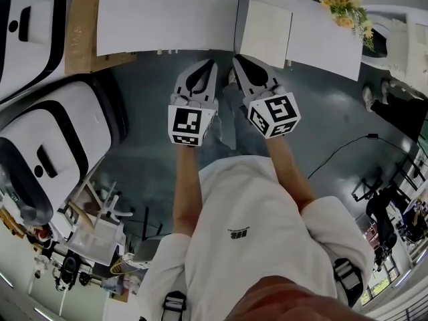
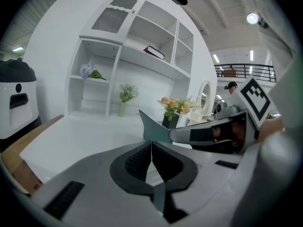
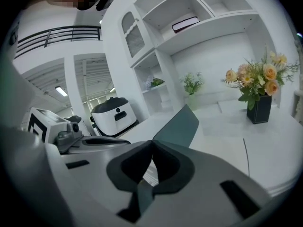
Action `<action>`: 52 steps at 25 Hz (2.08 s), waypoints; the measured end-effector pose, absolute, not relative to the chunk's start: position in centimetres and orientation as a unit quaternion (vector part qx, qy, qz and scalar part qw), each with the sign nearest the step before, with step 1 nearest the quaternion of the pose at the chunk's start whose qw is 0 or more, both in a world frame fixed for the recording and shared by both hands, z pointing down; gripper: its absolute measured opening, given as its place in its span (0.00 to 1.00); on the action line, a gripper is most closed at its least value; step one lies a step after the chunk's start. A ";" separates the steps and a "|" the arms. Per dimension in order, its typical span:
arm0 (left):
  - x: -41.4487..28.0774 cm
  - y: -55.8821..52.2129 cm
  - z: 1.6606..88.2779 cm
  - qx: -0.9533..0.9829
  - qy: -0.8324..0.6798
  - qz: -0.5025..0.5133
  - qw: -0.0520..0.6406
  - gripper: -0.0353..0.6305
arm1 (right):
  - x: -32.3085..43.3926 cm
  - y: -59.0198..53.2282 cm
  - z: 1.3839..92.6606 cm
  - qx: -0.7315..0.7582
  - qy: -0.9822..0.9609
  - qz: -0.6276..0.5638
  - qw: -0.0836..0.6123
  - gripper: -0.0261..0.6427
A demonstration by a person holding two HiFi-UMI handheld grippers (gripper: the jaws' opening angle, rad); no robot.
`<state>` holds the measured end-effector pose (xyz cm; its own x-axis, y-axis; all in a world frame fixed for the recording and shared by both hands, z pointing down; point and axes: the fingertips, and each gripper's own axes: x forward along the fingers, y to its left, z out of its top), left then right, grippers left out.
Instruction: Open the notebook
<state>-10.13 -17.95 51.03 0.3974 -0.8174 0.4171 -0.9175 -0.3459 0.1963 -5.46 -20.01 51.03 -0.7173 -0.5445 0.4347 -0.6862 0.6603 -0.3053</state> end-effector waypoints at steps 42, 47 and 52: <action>-18.6 -17.7 56.3 0.731 -0.624 0.117 0.251 0.05 | -15.5 -20.0 60.0 0.209 -0.915 0.242 0.248 0.05; -18.9 -17.9 56.8 0.725 -0.629 0.116 0.256 0.05 | -16.1 -20.0 61.2 0.197 -0.913 0.244 0.259 0.05; -19.0 -17.9 57.2 0.721 -0.633 0.116 0.258 0.05 | -16.6 -20.0 62.3 0.185 -0.912 0.246 0.270 0.05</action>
<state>-18.97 -17.93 57.19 0.1720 -0.8519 0.4947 -0.9721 -0.0654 0.2253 -16.63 -20.03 62.31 -0.7858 -0.2048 0.5836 -0.4708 0.8100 -0.3497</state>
